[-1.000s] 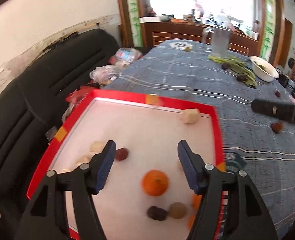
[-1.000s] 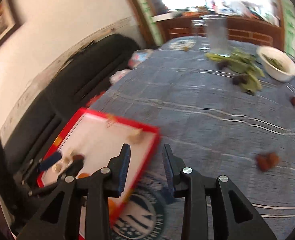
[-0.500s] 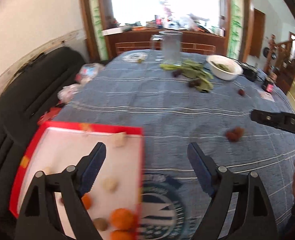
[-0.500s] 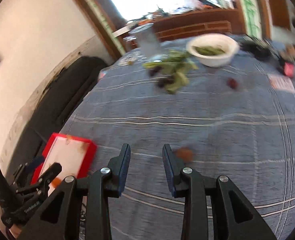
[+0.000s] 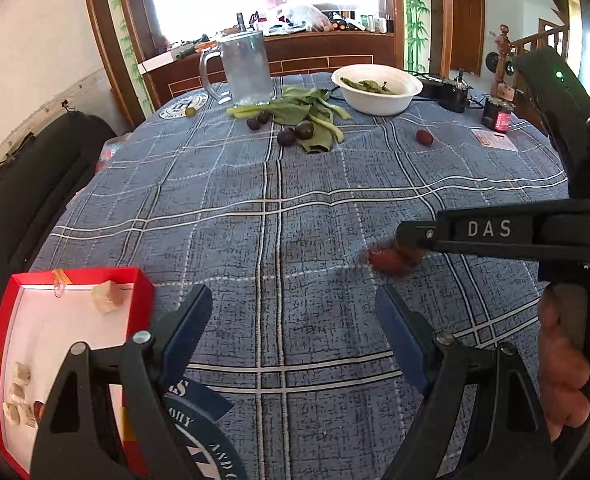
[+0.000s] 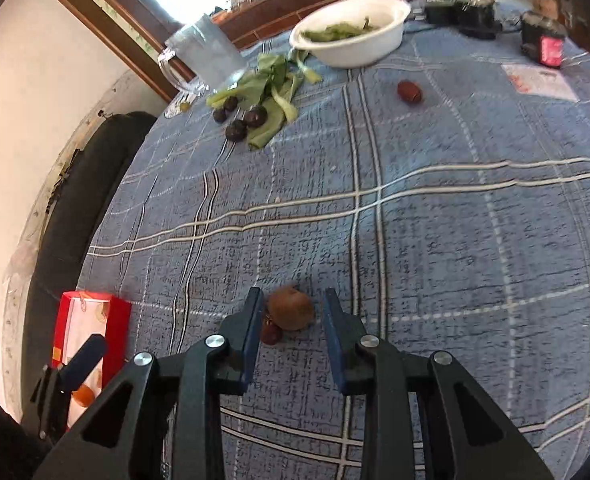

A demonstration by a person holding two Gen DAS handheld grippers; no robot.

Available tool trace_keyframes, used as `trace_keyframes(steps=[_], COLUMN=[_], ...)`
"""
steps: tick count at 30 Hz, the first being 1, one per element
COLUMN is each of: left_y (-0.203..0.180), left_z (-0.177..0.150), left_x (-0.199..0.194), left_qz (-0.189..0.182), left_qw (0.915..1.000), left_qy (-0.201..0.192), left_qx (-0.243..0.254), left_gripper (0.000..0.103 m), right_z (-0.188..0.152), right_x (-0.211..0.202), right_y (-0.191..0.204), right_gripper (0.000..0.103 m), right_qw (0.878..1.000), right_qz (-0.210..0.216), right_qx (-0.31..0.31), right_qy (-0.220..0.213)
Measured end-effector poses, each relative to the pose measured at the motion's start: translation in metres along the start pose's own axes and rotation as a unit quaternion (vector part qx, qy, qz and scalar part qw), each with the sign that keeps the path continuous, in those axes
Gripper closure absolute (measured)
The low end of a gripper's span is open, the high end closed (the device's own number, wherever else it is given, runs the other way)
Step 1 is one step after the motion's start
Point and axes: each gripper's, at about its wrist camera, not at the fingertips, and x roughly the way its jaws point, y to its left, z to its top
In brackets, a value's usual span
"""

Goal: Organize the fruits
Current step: 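Grasp a brown round fruit with the right tool while the left grasps a red date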

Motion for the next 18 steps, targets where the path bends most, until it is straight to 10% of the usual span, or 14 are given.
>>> trace_keyframes(steps=[18], left_y=[-0.043], left_z=[0.017], left_x=[0.043], left_qz=[-0.055], left_qw=[0.998], left_qy=[0.024], left_qx=[0.021], left_gripper=[0.019], right_z=[0.012], right_x=[-0.034], right_y=[-0.039], right_gripper=[0.079], right_qw=[0.994], right_qz=[-0.024], right_qx=[0.076], right_qy=[-0.068])
